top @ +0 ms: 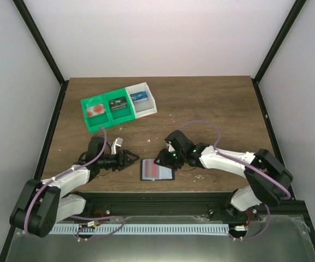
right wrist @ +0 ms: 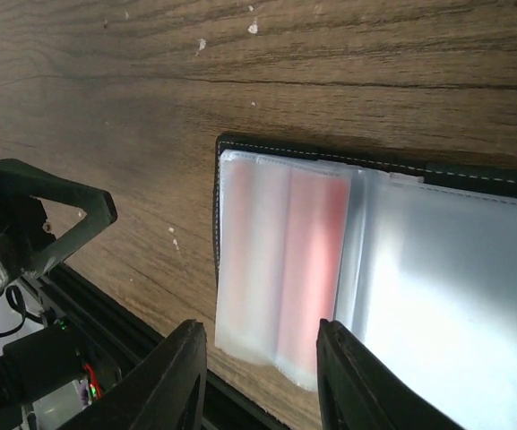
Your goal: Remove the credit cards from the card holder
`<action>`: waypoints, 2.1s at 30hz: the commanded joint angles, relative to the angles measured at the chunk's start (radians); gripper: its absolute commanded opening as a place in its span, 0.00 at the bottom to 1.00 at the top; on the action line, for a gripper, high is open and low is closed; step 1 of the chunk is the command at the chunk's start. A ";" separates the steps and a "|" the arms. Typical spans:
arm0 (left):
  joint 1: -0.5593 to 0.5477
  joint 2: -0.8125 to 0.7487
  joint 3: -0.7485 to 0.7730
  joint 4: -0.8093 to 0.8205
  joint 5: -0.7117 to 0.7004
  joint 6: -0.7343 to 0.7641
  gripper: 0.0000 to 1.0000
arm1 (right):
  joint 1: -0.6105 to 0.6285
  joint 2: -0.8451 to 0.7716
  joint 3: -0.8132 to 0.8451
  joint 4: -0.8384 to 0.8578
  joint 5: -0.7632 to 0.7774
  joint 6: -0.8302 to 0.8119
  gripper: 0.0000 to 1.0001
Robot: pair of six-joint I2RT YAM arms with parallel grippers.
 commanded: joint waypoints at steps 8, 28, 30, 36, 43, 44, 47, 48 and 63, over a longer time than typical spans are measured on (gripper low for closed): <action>-0.007 0.019 -0.059 0.099 0.017 -0.049 0.55 | 0.034 0.123 0.044 0.016 -0.016 -0.007 0.35; -0.010 0.079 -0.064 0.185 0.044 -0.100 0.57 | 0.044 0.190 -0.025 0.092 -0.021 -0.038 0.08; -0.010 0.096 -0.068 0.213 0.053 -0.112 0.57 | 0.043 0.186 -0.041 0.107 -0.023 -0.035 0.03; -0.026 0.142 -0.067 0.283 0.067 -0.145 0.57 | 0.043 0.146 -0.106 0.171 -0.034 -0.026 0.00; -0.086 0.178 -0.024 0.313 0.054 -0.170 0.59 | 0.043 0.119 -0.158 0.256 -0.075 -0.011 0.00; -0.097 0.184 -0.020 0.321 0.049 -0.176 0.60 | 0.043 0.119 -0.163 0.269 -0.081 -0.011 0.01; -0.131 0.210 -0.015 0.357 0.036 -0.199 0.61 | 0.043 0.117 -0.178 0.298 -0.096 -0.006 0.00; -0.143 0.222 -0.014 0.373 0.036 -0.210 0.62 | 0.043 0.117 -0.178 0.302 -0.097 -0.006 0.01; -0.282 0.423 0.034 0.535 -0.036 -0.265 0.50 | 0.043 0.096 -0.196 0.314 -0.097 -0.012 0.01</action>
